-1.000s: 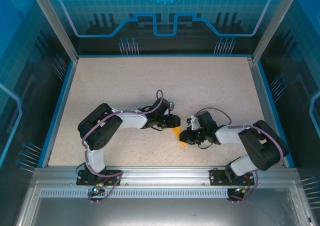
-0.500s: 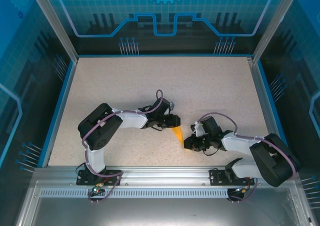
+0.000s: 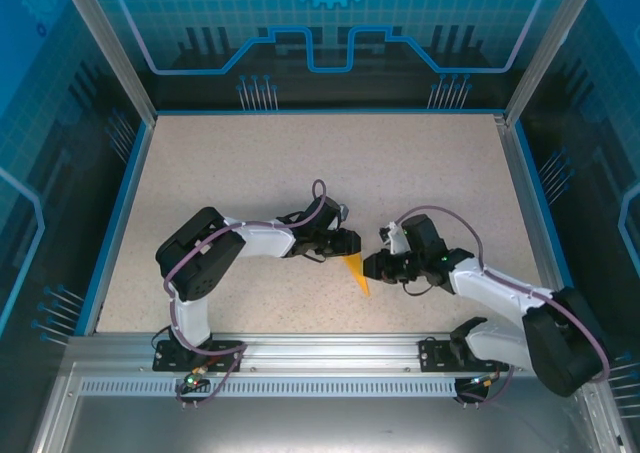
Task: Fold a paper plane with a square sheet of paper (pick it up from the middle)
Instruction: Fold the wing for the fifth time at the center of the table.
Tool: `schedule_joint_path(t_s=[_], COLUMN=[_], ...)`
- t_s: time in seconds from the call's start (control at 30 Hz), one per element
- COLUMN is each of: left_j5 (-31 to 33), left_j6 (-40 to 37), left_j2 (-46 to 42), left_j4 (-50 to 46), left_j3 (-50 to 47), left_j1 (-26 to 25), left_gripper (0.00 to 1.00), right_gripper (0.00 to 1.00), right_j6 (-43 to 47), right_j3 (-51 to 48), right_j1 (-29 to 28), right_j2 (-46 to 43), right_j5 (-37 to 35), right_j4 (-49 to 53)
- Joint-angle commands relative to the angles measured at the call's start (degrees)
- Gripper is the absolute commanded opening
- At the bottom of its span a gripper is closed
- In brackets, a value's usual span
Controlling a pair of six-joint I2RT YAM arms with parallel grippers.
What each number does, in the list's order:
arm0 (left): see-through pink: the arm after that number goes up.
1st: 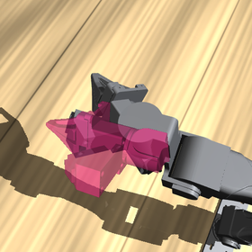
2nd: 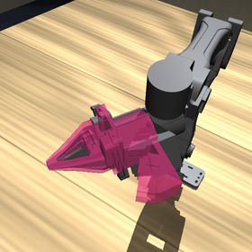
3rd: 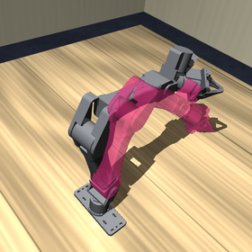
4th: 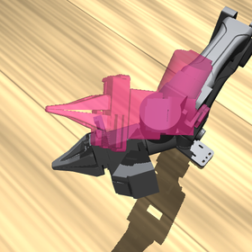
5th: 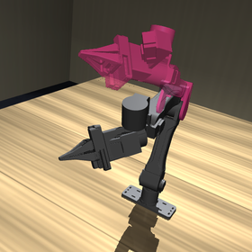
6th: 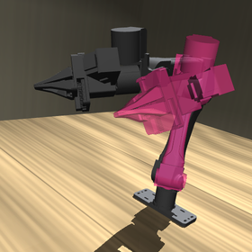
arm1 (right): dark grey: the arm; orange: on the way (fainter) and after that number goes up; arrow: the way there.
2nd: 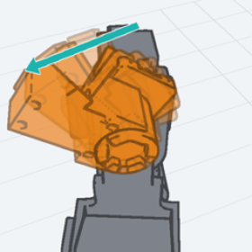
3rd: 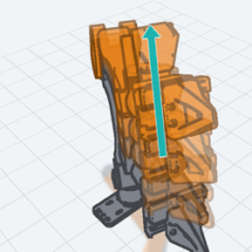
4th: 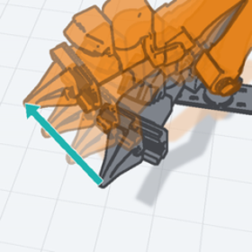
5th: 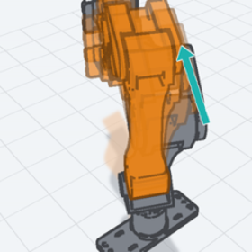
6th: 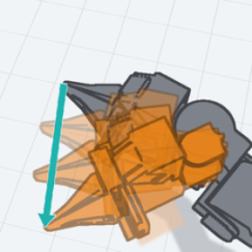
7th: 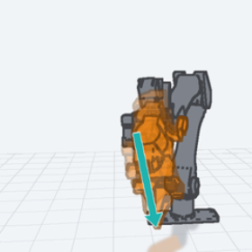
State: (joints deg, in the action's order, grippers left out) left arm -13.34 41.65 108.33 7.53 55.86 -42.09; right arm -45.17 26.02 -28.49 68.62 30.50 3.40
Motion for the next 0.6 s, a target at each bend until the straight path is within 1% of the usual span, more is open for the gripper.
schedule_joint_path(t_s=[0.0, 0.07, 0.2, 0.3, 0.37, 0.57], left_j5=[1.92, 1.90, 1.69, 1.60, 1.58, 1.38], left_j6=[-0.52, -0.43, -0.43, -0.51, -0.82, -2.61], left_j2=[1.88, 1.93, 1.88, 1.80, 1.38, -0.84], left_j4=[-3.90, -3.93, -3.84, -3.83, -3.97, -5.69], left_j3=[0.22, 0.22, 0.31, 0.35, 0.32, 2.30], left_j1=[0.16, 0.16, 0.16, 0.20, 0.20, 0.34], left_gripper=[0.43, 0.43, 0.43, 0.43, 0.43, 0.47], right_gripper=[0.16, 0.16, 0.16, 0.15, 0.14, 0.08], right_j6=[-3.90, -5.05, -4.87, -4.26, -3.33, 0.05], right_j3=[1.17, 1.29, 1.59, 1.10, 0.24, -2.98], right_j1=[-0.23, -0.17, 0.19, 0.16, 0.18, 0.07], right_j2=[5.55, 8.03, 12.79, 16.00, 17.03, 18.98], right_j5=[3.08, 2.86, 1.08, 2.32, 1.62, 0.11], right_j4=[-7.07, -9.81, -11.01, -12.36, -11.23, -8.50])
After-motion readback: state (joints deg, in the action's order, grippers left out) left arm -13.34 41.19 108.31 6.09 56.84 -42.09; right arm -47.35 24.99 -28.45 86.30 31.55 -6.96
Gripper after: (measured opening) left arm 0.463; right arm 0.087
